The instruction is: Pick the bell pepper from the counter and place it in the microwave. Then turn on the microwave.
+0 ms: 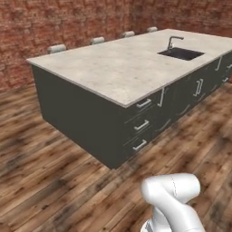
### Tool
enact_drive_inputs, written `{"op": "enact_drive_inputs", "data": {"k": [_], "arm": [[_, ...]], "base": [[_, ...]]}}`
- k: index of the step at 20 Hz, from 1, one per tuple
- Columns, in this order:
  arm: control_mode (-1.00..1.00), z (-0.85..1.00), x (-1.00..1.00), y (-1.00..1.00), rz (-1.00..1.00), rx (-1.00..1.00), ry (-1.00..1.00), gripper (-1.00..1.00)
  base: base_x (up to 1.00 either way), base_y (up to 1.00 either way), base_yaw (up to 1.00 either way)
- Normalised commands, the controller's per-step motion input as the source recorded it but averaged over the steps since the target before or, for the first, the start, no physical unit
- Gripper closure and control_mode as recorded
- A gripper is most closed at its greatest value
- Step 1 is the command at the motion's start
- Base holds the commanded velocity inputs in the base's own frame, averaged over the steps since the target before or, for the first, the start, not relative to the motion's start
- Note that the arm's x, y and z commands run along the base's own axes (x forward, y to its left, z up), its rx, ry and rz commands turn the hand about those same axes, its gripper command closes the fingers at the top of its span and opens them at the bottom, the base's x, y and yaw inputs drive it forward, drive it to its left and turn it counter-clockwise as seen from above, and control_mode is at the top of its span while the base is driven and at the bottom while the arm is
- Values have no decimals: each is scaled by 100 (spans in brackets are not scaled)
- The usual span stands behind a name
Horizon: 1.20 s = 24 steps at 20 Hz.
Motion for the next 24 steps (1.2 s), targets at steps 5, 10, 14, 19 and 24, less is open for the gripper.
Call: {"op": "enact_drive_inputs", "data": {"k": [5,10,14,19,24], "arm": [[100,0,0,0,0,0,0,-100],[100,0,0,0,0,0,0,-100],[100,0,0,0,0,0,0,-100],[100,0,0,0,0,0,0,-100],[100,0,0,0,0,0,0,-100]], "base": [[90,56,-1],[97,66,6],[84,60,8],[78,57,15],[84,58,30]]}}
